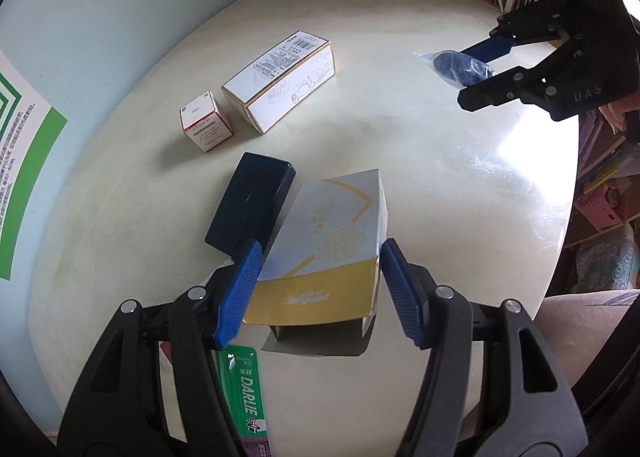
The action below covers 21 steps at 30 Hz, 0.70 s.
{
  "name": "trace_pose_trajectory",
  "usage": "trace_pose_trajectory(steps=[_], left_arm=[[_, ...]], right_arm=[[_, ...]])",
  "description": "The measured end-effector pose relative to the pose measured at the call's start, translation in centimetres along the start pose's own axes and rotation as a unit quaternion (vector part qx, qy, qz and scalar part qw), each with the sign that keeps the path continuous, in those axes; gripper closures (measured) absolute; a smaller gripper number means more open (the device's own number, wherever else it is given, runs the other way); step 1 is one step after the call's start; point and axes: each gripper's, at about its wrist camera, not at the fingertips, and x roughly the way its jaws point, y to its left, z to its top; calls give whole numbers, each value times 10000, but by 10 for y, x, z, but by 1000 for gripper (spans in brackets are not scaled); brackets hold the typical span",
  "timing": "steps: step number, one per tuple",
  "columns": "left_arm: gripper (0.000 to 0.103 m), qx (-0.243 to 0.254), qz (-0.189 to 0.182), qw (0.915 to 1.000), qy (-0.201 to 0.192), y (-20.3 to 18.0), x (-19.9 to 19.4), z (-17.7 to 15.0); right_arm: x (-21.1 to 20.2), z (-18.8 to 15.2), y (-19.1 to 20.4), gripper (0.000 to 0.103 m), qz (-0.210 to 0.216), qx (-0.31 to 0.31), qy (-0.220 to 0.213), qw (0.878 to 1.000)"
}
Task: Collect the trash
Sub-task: 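Carry the box and glove bag over the wastebasket with both tools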
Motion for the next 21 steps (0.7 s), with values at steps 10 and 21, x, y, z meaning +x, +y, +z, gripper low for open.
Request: trace_pose_trajectory(steps=[10,21], left_arm=[[44,727,-372,9963,-262,-29,-15,13],[44,1916,-1004,9758,-321,-99,-19,15]], right_arm=[[-41,-57,3,53,-479,1077,-344,9924],[-96,-159,22,53,-1150,2356,-573,9633]])
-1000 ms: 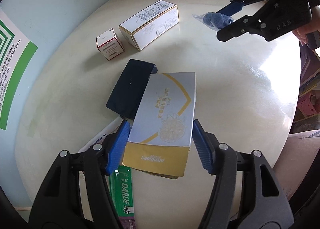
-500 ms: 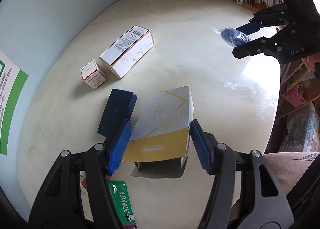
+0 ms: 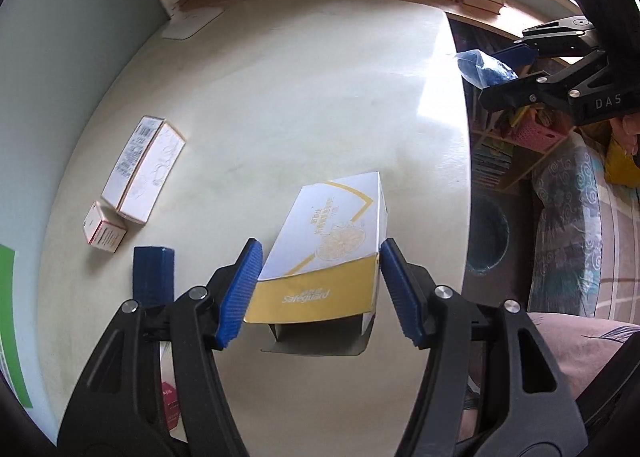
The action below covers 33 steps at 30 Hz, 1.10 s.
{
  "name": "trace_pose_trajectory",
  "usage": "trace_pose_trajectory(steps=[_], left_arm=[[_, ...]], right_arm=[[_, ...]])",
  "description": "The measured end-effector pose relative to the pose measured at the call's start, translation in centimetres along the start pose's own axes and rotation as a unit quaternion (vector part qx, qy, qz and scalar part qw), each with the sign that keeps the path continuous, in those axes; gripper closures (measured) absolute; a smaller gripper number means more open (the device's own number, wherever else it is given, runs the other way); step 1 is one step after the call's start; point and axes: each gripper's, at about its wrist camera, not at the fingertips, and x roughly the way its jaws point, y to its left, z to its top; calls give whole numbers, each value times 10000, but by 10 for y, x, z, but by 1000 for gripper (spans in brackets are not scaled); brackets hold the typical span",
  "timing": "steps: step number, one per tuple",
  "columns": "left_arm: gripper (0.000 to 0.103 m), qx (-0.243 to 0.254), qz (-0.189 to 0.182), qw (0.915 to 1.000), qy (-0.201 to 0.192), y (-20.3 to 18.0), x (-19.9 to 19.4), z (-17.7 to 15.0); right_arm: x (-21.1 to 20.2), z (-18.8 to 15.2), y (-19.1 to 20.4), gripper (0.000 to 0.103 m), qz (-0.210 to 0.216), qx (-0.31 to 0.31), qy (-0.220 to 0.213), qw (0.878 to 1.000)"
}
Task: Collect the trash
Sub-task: 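Carry the box and glove bag over the wastebasket with both tools, then open both tools to drop the box and glove bag into the wastebasket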
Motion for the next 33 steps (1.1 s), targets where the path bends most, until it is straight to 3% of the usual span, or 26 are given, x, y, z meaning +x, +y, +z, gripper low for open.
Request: trace_pose_trajectory(steps=[9,17,26,33], left_arm=[[44,744,-365,9964,-168,-98,0,37],[44,1175,-654,9909,20,-202,18,48],[44,1521,-889,9826,595,-288,63,42],[44,1649,-995,9754,1072,-329,119,38]], right_arm=[[-61,-88,-53,53,-346,753,-196,9964],[-96,-180,-100,53,-404,1236,-93,9915],[-92,-269,-146,53,-246,1883,153,9817],[-57,-322,-186,53,63,2749,248,9611]])
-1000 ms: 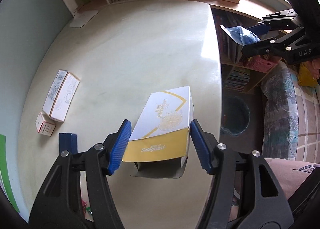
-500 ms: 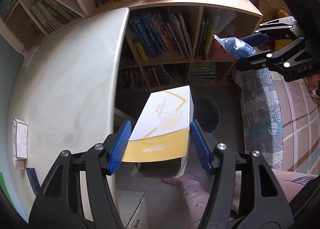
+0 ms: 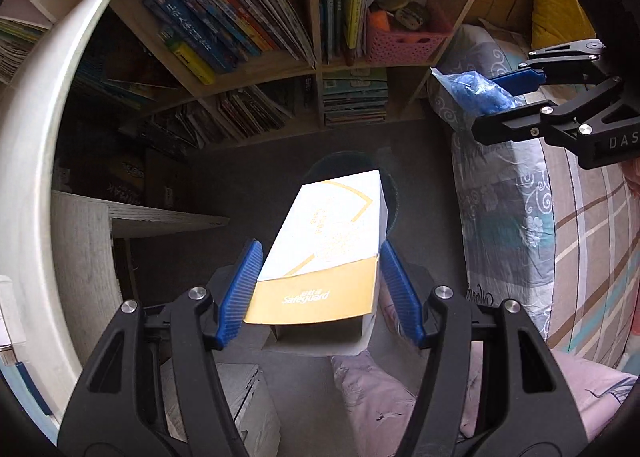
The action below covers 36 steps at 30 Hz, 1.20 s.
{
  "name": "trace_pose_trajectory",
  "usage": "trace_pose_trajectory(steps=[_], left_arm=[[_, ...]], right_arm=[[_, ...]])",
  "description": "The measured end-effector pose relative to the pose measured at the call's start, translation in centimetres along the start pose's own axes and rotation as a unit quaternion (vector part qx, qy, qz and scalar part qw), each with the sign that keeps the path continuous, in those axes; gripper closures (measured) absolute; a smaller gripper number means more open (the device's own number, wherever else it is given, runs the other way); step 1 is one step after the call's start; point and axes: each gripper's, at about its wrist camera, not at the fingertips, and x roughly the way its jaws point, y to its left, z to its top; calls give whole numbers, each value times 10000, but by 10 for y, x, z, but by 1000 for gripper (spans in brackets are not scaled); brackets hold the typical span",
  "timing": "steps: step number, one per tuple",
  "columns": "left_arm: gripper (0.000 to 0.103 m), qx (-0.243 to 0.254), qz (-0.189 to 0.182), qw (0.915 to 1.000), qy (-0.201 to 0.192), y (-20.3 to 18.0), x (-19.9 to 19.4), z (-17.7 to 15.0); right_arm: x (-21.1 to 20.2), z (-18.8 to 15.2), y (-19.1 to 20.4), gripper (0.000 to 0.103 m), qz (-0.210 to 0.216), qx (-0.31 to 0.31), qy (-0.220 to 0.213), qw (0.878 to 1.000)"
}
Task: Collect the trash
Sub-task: 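Open both tools to drop the box and glove bag into the wastebasket, then return both tools to the table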
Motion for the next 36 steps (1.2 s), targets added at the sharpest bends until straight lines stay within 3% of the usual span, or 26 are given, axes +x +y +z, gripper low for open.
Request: trace_pose_trajectory(steps=[12,15,16,18,24,36], left_arm=[[43,132,-178,9983,532,-12,94,23],[35,180,-88,9978,629,-14,116,25],[35,212,-37,9976,662,-16,123,26],[35,343,-17,9967,734,-20,134,27],[30,364,6,9964,761,-17,141,29],[30,123,-78,9969,772,-5,135,20]], right_arm=[[77,-19,-71,52,505,1112,30,9925],[94,-21,-82,48,502,1257,77,9908],[98,-21,-83,39,504,1311,79,9901],[104,-22,-90,34,483,1416,88,9887],[103,-27,-99,33,489,1583,41,9862],[97,-30,-98,33,467,1540,97,9869]])
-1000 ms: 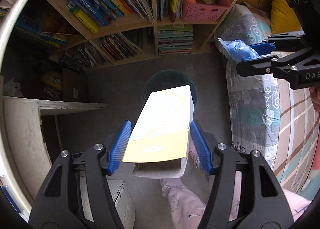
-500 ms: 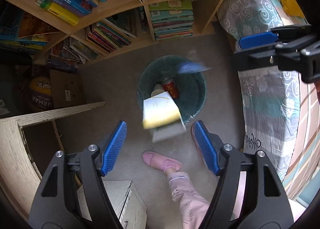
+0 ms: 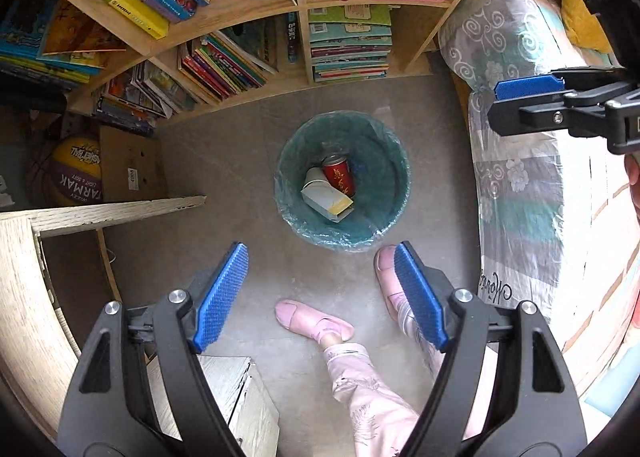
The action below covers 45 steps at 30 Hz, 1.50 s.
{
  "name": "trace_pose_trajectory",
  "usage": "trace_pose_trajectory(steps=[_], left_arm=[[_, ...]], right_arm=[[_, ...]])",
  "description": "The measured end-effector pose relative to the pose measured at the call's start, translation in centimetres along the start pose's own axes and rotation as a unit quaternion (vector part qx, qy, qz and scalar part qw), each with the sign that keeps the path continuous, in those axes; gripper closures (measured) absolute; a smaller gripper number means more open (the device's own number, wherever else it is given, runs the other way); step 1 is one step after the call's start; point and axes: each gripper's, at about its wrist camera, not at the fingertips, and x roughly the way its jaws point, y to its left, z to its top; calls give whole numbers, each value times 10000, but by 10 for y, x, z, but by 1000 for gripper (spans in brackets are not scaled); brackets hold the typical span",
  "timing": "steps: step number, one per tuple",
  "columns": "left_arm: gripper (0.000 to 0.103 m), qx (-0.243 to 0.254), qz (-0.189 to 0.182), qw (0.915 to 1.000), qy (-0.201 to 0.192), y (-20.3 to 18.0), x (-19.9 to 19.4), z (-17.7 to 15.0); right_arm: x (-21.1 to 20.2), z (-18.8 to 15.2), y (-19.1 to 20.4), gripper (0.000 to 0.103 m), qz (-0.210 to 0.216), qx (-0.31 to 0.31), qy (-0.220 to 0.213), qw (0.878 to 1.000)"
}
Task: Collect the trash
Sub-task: 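Return both tools to the table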
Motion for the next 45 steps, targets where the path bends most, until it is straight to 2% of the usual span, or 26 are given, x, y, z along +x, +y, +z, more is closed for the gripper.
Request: trace_pose_trajectory(steps=[9,11,13,16,20,22,28,32,36,40,45], left_arm=[[30,-59,14,10000,-78,0,-14,-10],[27,-59,8,9999,-127,0,-22,-13],[19,-78,28,9997,-222,0,-33,-15],[17,-127,39,9990,-425,-1,-55,-20],[16,-250,116,9975,-644,5,-86,-31],[15,-356,153,9965,-738,9,-103,-38],[10,-808,417,9898,-1100,30,-161,-77],[8,-1303,566,9813,-1300,50,-195,-114],[7,-1847,891,9682,-1433,72,-224,-161],[7,-2506,1188,9498,-1448,99,-244,-211],[7,-3337,1574,9197,-1346,135,-257,-279]], right_arm=[[-11,-4,11,33,2,-67,-13,10000],[-18,-5,16,29,-9,-108,-50,9999],[-26,-5,23,27,-23,-175,-81,9998],[-38,-3,35,25,-101,-355,-103,9993],[-59,4,61,23,-130,-760,-144,9969],[-70,7,77,19,-63,-965,-156,9952],[-96,16,135,14,180,-1644,-156,9861],[-101,25,181,14,194,-2248,-65,9742],[-104,34,234,14,315,-2881,-37,9571],[-100,42,293,14,453,-3537,84,9342],[-81,44,365,14,637,-4237,333,9029]])
